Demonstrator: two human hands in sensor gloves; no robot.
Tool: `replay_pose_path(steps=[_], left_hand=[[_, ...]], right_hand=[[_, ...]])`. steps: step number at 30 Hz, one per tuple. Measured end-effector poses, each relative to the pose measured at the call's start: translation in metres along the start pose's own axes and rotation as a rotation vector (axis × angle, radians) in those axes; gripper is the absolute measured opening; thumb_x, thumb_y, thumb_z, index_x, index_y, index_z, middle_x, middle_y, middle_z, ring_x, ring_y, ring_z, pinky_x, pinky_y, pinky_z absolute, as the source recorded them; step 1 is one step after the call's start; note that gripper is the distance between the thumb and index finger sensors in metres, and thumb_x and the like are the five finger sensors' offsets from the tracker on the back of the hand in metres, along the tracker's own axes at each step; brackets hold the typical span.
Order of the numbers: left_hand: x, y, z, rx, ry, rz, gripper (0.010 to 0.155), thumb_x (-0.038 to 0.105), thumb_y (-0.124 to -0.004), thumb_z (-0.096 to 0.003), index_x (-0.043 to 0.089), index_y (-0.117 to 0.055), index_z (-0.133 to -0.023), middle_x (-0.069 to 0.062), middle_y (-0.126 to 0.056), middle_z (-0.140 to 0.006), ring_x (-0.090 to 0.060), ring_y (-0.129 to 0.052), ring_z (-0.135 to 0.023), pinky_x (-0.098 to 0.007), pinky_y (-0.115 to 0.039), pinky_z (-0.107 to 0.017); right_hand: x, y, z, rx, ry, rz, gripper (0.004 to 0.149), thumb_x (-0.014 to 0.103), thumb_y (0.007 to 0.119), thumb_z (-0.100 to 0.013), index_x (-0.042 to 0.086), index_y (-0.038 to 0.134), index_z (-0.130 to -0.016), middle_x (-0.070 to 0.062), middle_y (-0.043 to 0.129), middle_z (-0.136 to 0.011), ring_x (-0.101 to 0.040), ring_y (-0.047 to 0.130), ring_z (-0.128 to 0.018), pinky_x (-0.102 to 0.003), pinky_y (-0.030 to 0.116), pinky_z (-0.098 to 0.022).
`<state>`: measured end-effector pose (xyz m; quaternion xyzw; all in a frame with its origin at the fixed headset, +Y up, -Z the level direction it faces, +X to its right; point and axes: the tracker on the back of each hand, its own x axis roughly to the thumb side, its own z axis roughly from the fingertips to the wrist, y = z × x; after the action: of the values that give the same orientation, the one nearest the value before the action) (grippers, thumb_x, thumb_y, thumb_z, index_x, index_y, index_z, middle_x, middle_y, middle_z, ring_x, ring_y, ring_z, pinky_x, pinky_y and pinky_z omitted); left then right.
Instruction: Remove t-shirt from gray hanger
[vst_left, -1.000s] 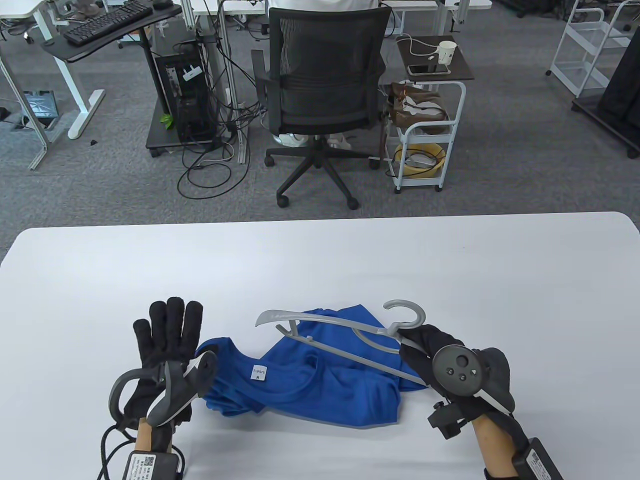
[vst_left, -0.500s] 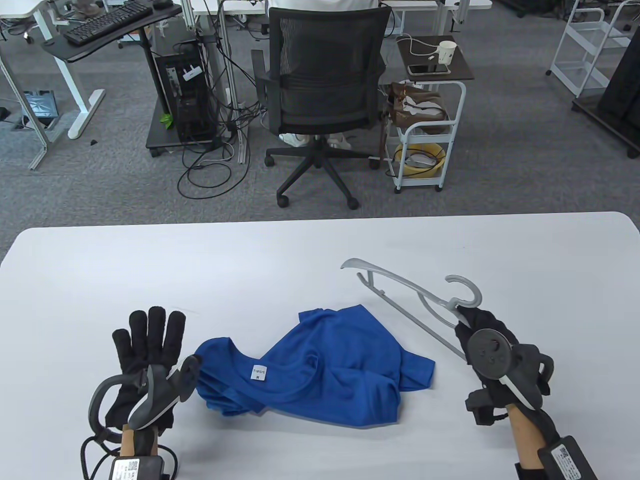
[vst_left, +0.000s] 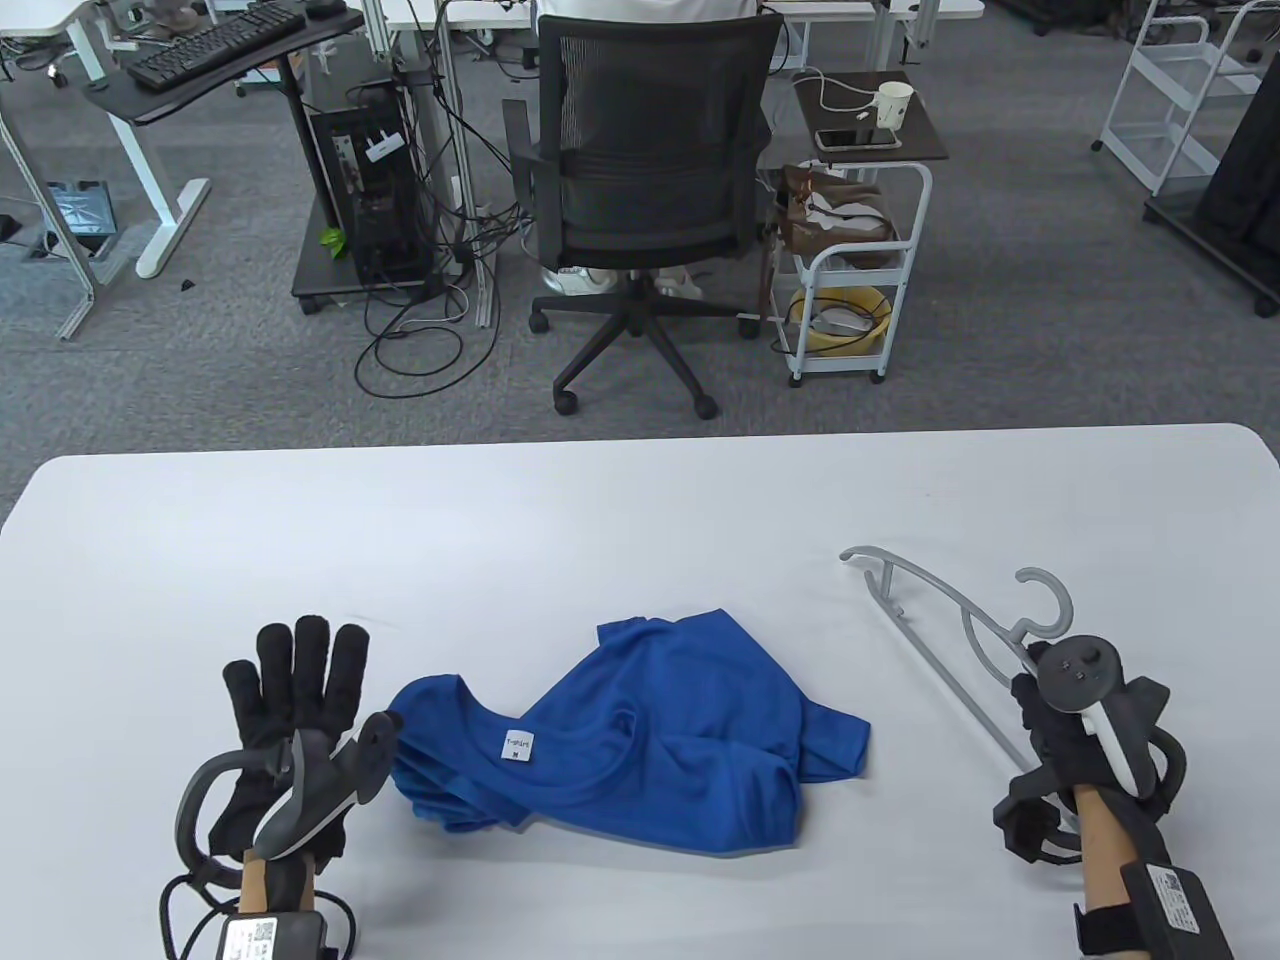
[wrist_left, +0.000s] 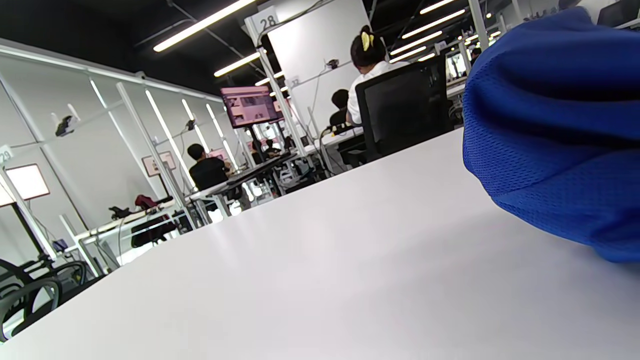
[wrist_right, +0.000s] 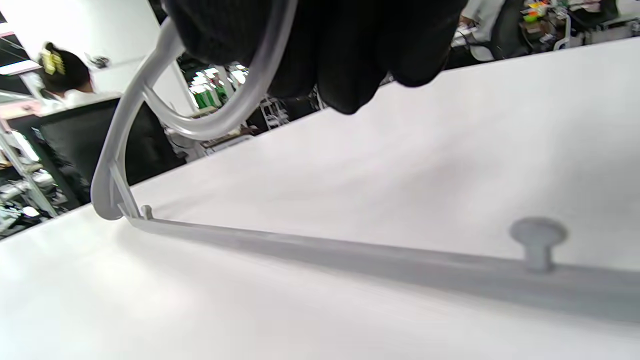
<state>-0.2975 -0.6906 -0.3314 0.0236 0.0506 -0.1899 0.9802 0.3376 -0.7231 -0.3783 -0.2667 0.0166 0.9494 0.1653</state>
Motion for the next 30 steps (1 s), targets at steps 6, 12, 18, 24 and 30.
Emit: replay_pose_path(steps=[6,12,18,24,30], left_hand=[[0.000,-0.001,0.000,-0.003,-0.001,-0.003,0.084,0.064,-0.032,-0.0497,0.027,0.005,-0.116,-0.011,-0.002,-0.127,-0.044,-0.005,-0.118,-0.062,-0.013,-0.085],[0.001,-0.001,-0.001,-0.014,-0.008,0.005,0.085,0.064,-0.032,-0.0497,0.027,0.005,-0.116,-0.011,-0.002,-0.127,-0.044,-0.005,-0.118,-0.062,-0.014,-0.085],[0.003,-0.002,-0.001,-0.023,-0.011,-0.004,0.085,0.064,-0.033,-0.0497,0.027,0.004,-0.116,-0.011,-0.003,-0.127,-0.043,-0.006,-0.118,-0.062,-0.014,-0.085],[0.002,-0.001,-0.001,-0.018,-0.012,0.001,0.085,0.064,-0.033,-0.0497,0.027,0.004,-0.116,-0.011,-0.003,-0.128,-0.044,-0.006,-0.118,-0.062,-0.014,-0.085],[0.003,0.000,-0.001,-0.012,-0.022,0.003,0.085,0.064,-0.033,-0.0496,0.027,0.004,-0.116,-0.011,-0.003,-0.128,-0.044,-0.005,-0.118,-0.063,-0.014,-0.085]], right_hand=[[0.000,0.014,-0.014,0.020,0.121,0.194,0.046,0.041,0.062,-0.059,0.030,0.058,-0.104,-0.002,0.066,-0.105,-0.028,0.072,-0.098,-0.044,0.061,-0.081],[0.007,0.038,-0.023,0.095,0.170,0.372,0.047,0.041,0.060,-0.060,0.027,0.062,-0.104,-0.003,0.069,-0.103,-0.028,0.073,-0.097,-0.045,0.061,-0.081],[0.008,0.047,-0.026,0.104,0.180,0.414,0.048,0.041,0.060,-0.059,0.025,0.062,-0.104,-0.003,0.069,-0.103,-0.028,0.073,-0.097,-0.044,0.061,-0.081],[0.011,0.036,-0.022,0.052,0.173,0.509,0.056,0.048,0.058,-0.057,0.025,0.057,-0.107,-0.004,0.067,-0.105,-0.029,0.071,-0.099,-0.045,0.059,-0.082],[0.020,0.004,-0.007,-0.103,0.045,0.510,0.067,0.055,0.050,-0.054,0.028,0.042,-0.115,-0.005,0.056,-0.117,-0.032,0.060,-0.110,-0.049,0.050,-0.088]])
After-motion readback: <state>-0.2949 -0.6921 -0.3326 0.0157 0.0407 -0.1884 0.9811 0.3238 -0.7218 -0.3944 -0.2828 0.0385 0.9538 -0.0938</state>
